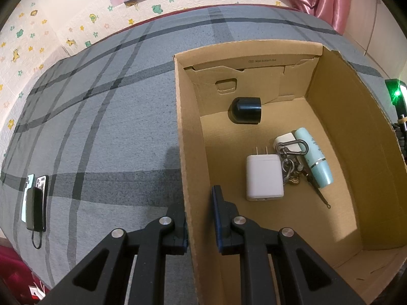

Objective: Organize rigid objects
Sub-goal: 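Close the right gripper on the blue key fob and lift, then carry the blue key fob over the box, then open the right gripper to drop the key fob into the box, then move the right gripper out to the white power bank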

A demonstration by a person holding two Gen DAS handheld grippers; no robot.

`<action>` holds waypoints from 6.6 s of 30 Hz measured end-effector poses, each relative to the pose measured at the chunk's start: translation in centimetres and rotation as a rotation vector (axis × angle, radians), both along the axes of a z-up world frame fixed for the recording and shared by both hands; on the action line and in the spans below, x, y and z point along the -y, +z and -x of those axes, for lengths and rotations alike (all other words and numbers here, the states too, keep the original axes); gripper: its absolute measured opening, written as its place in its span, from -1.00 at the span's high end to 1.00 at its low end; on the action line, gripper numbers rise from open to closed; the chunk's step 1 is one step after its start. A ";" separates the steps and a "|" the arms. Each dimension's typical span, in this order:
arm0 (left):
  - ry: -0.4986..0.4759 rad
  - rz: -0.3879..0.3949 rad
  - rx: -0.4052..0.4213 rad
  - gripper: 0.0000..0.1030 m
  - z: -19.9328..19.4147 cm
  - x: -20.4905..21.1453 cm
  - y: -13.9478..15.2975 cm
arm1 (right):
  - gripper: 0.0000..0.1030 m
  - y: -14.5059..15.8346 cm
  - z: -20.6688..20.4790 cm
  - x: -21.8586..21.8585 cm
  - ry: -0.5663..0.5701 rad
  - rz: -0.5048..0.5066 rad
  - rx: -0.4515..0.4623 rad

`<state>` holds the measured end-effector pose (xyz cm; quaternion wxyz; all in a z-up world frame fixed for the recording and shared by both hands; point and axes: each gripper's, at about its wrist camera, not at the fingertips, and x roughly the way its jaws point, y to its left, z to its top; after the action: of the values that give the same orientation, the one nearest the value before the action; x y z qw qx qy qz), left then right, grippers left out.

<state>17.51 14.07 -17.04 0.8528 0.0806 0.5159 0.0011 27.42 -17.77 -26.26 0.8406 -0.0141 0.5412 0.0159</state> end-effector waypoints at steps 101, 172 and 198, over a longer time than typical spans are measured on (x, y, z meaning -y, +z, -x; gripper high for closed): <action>0.000 -0.012 -0.003 0.69 0.1 0.2 0.1 | 0.32 10.6 7.0 -21.1 0.319 -0.090 0.051; -0.002 -0.028 -0.003 0.69 0.2 0.5 0.1 | -0.99 15.8 11.0 -8.6 0.150 -0.037 0.248; 0.000 -0.038 0.003 0.68 0.3 0.6 0.1 | -0.99 7.7 12.1 -3.0 0.077 -0.040 0.165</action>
<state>17.18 13.47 -16.90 0.8520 0.0968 0.5144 0.0112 15.36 -14.77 -18.60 0.8811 -0.0191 0.4689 0.0579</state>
